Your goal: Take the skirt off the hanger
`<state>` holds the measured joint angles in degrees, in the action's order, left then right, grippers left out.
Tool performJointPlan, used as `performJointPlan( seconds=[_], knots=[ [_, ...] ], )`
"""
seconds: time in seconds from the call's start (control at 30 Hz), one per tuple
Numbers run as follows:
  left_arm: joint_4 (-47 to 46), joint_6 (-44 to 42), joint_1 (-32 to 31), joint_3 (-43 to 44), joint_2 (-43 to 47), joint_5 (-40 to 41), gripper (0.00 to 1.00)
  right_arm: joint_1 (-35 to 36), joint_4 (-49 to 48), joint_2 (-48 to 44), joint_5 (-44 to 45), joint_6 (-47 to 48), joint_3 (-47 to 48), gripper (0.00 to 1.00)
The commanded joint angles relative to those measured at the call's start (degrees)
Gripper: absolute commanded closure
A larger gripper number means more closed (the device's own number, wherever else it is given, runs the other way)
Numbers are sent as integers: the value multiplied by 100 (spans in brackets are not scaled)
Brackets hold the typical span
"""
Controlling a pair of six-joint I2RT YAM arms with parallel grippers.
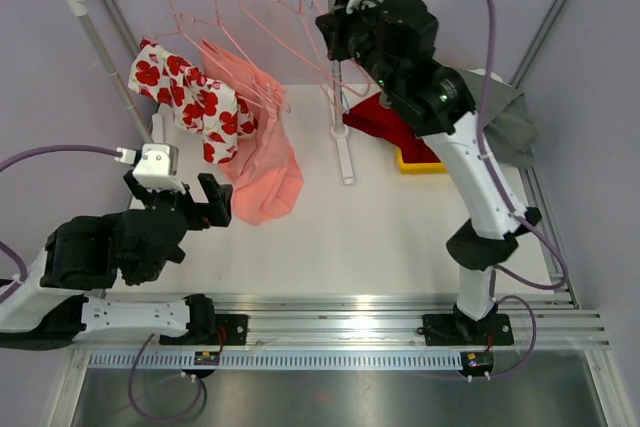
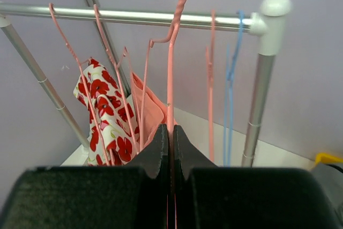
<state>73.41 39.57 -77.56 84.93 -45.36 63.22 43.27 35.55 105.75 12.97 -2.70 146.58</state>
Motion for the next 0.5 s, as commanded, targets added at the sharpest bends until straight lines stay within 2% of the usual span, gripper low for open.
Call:
performJointPlan(
  seconds=[0.0, 0.07, 0.2, 0.47],
  knots=[
    [-388, 165, -14, -283, 115, -151, 1, 270, -171, 856, 240, 487, 1079, 100],
    [-441, 235, -14, -406, 203, -222, 1, 305, -389, 1113, 276, 568, 1232, 100],
    [-485, 402, -14, -749, 370, -319, 1, 305, -988, 1158, 381, 621, 741, 100],
    [-740, 350, -14, -987, 415, -416, 1, 305, -1032, 1606, 504, 674, 697, 100]
  ],
)
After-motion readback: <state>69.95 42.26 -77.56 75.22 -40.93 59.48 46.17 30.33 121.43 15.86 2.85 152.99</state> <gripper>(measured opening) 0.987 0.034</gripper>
